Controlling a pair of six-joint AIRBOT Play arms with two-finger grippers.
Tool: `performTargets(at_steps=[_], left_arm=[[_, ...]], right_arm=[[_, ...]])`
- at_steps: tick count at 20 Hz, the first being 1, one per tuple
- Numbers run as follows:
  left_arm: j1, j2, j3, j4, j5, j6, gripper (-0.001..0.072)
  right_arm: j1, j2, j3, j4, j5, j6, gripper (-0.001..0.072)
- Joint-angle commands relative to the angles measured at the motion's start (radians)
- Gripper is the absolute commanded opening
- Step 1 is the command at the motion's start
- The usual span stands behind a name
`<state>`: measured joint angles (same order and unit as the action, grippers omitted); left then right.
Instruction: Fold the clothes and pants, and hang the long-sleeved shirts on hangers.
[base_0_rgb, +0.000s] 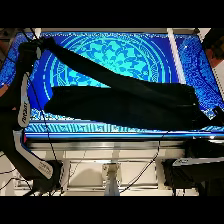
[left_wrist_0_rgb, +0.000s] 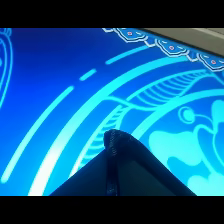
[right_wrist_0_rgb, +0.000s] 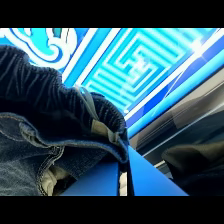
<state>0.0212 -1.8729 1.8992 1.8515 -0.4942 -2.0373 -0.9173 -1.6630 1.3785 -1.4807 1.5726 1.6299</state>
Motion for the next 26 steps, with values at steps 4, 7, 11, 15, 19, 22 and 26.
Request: performTargets(at_steps=[4,7,11,15,19,22,26], left_arm=[[-0.009,0.058,0.002,0.003,-0.082,-0.001,0.002],[-0.047,0.125,0.002,0.004,-0.109,0.175,0.0019],[-0.11,0.215,0.001,0.024,-0.312,0.385,0.0018],[-0.171,0.242,0.001,0.171,-0.505,0.408,0.0018],[-0.217,0.258,0.001,0.179,-0.687,0.424,0.0018],[-0.249,0.268,-0.006,0.171,-0.828,0.449,0.0018],[-0.268,0.292,-0.01,0.077,-0.835,0.448,0.0017]], right_arm=[[0.0,0.0,0.001,0.014,-0.033,0.0,0.0027],[0.0,0.0,0.001,0.014,-0.044,-0.001,0.0027],[0.0,0.0,0.001,0.015,-0.067,-0.001,0.0027],[0.0,-0.001,0.001,0.018,-0.075,-0.001,0.0027],[0.0,-0.004,0.001,0.018,-0.094,-0.004,0.0027],[0.0,-0.004,0.001,0.018,-0.117,-0.013,0.0027],[0.0,-0.004,0.001,0.018,-0.13,-0.036,0.0027]])
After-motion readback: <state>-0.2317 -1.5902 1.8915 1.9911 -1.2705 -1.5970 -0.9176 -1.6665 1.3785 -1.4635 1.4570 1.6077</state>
